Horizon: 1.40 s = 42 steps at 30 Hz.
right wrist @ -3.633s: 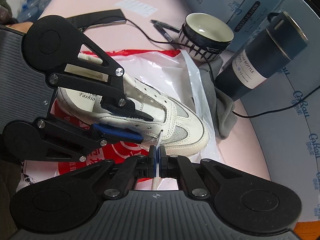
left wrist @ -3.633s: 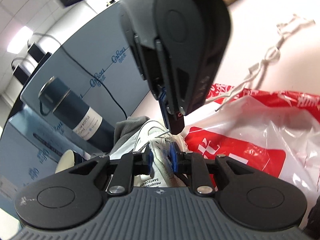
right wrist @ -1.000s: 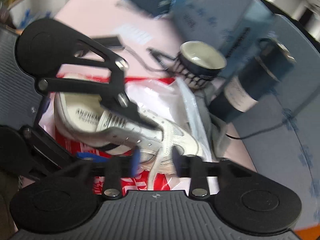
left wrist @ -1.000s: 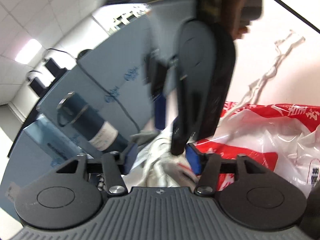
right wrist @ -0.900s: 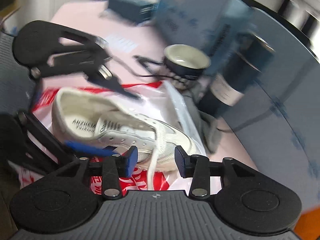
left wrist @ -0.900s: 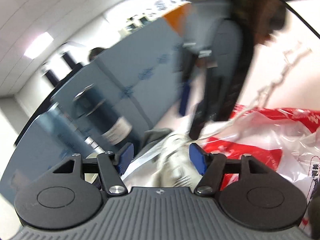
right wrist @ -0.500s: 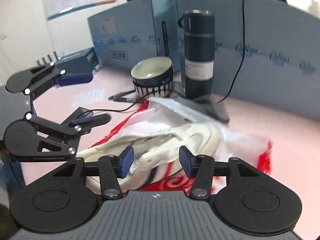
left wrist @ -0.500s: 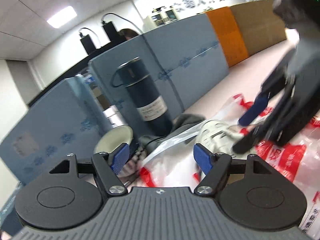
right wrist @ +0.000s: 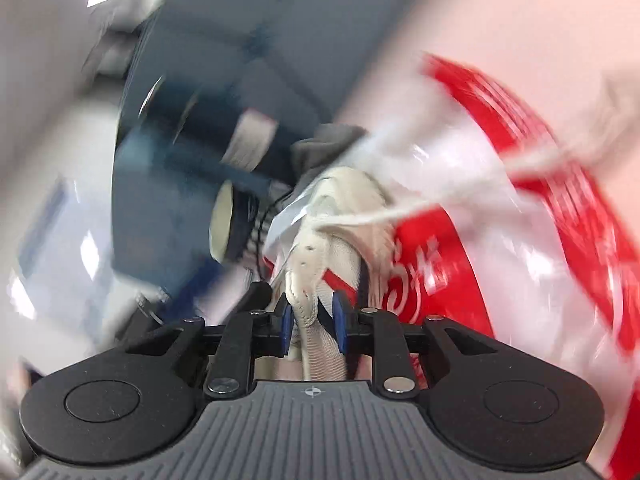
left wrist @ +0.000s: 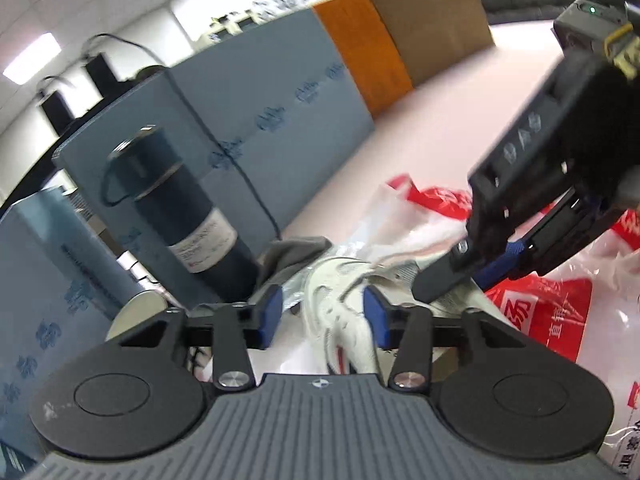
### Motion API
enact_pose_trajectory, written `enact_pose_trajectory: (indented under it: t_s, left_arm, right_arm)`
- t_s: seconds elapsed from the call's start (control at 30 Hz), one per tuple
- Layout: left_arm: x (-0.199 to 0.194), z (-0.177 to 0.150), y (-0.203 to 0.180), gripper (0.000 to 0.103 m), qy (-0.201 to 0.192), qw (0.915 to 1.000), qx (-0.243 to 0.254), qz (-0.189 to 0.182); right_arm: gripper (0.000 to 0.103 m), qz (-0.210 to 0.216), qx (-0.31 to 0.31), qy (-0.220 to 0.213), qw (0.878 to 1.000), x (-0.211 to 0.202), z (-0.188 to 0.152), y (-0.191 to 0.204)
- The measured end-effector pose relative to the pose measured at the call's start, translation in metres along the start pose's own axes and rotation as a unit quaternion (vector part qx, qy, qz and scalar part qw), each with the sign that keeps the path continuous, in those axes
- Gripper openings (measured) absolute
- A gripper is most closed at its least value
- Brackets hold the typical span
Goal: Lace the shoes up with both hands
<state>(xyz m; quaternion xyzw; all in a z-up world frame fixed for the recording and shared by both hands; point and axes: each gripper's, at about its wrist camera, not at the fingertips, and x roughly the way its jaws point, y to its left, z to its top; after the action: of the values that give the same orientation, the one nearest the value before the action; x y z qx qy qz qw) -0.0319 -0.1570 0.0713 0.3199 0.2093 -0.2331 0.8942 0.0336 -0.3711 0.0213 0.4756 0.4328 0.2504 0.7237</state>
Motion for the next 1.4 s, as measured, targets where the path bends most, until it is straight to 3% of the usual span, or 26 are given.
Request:
enact_pose_trajectory:
  t_s: [0.13, 0.5, 0.6, 0.63, 0.83, 1.0, 1.4]
  left_arm:
    - [0.016, 0.004, -0.013, 0.023, 0.021, 0.9994, 0.027, -0.007]
    - [0.036, 0.008, -0.026, 0.024, 0.037, 0.9963, 0.077, 0.001]
    - [0.039, 0.010, -0.026, 0.019, 0.043, 0.9961, 0.077, 0.002]
    - [0.040, 0.011, -0.025, 0.010, 0.044, 0.9963, 0.074, 0.004]
    - [0.035, 0.015, -0.020, 0.003, 0.049, 0.9973, 0.055, 0.000]
    - [0.030, 0.014, -0.017, 0.002, 0.050, 0.9975, 0.050, -0.004]
    - [0.007, 0.005, -0.011, 0.002, 0.058, 0.9981, 0.018, 0.004]
  right_arm:
    - [0.019, 0.020, 0.048, 0.004, 0.999, -0.002, 0.001, -0.012]
    - [0.019, 0.023, 0.047, 0.016, 0.998, 0.001, 0.005, -0.014]
    - [0.019, 0.023, 0.046, 0.016, 0.999, 0.001, 0.006, -0.014]
    - [0.019, 0.022, 0.040, 0.016, 0.999, 0.001, 0.007, -0.013]
    - [0.023, -0.021, -0.067, 0.020, 0.997, 0.003, 0.010, 0.012]
    - [0.032, -0.077, -0.193, 0.021, 0.978, 0.009, 0.007, 0.039]
    - [0.028, -0.096, -0.133, 0.010, 0.986, 0.017, 0.005, 0.026]
